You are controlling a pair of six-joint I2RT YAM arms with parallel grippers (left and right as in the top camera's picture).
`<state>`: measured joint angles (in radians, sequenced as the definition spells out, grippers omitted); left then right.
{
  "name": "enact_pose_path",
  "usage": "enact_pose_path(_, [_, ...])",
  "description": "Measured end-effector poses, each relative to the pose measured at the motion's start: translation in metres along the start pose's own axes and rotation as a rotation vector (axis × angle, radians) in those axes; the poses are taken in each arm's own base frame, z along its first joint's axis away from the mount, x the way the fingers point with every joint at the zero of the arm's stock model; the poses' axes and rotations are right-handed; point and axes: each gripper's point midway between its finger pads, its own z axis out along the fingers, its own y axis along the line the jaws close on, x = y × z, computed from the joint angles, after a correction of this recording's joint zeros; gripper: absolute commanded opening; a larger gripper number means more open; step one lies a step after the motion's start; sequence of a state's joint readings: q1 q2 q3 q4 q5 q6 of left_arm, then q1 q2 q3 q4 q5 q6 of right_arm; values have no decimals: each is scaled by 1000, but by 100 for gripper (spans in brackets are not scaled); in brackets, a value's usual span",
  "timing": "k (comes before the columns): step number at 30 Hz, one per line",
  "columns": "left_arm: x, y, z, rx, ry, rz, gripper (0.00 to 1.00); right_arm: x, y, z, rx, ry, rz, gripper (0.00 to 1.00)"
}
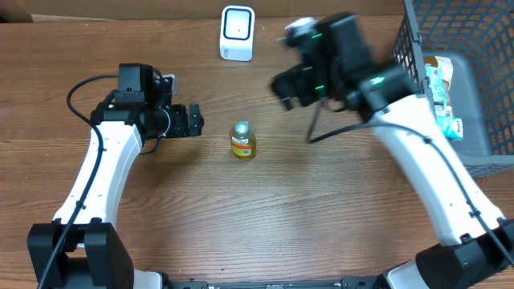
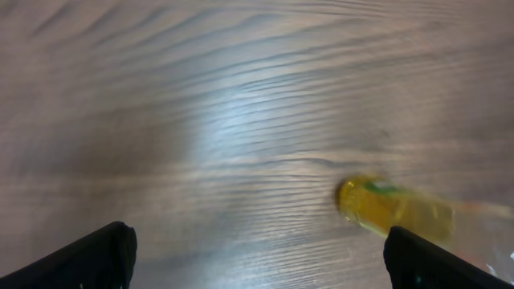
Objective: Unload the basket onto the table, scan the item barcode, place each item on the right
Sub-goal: 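Set the bottle upright on the table, release, and retract the right gripper, then move the left gripper to the bottle cap and close around it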
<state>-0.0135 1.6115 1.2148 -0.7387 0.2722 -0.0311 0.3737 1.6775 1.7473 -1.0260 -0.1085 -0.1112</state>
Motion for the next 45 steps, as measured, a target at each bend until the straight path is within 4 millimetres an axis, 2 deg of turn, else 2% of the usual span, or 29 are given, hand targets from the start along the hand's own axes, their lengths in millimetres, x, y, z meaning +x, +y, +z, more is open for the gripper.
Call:
enact_pose_path(3, [2,-14,-1,80,-1,220,100,22,-42,-7,51,72,125,100])
enact_pose_path(7, [14,-28,-3,176,14,513,100,44,-82,-18,83,125,257,100])
enact_pose_path(13, [18,-44,-7,279,-36,810,100,56,-109,-28,78,132,362,100])
enact_pose_path(17, [25,-65,-14,408,-95,951,100,58,-111,-30,63,134,381,100])
enact_pose_path(22, [28,-80,-19,499,-155,1046,100,59,-110,-30,56,136,384,100])
enact_pose_path(25, [33,-87,-10,546,-153,1077,100,59,-109,-30,52,137,385,100])
enact_pose_path(32, [39,-94,32,643,-148,1096,100,59,-109,-30,50,137,386,100])
enact_pose_path(38, [37,-103,36,711,-193,1081,98,59,-109,-30,49,138,386,100])
enact_pose_path(42, [35,-111,31,750,-227,1080,87,59,-109,-30,49,137,386,100])
enact_pose_path(45, [36,-114,31,761,-229,1086,84,59,-109,-30,49,137,386,100])
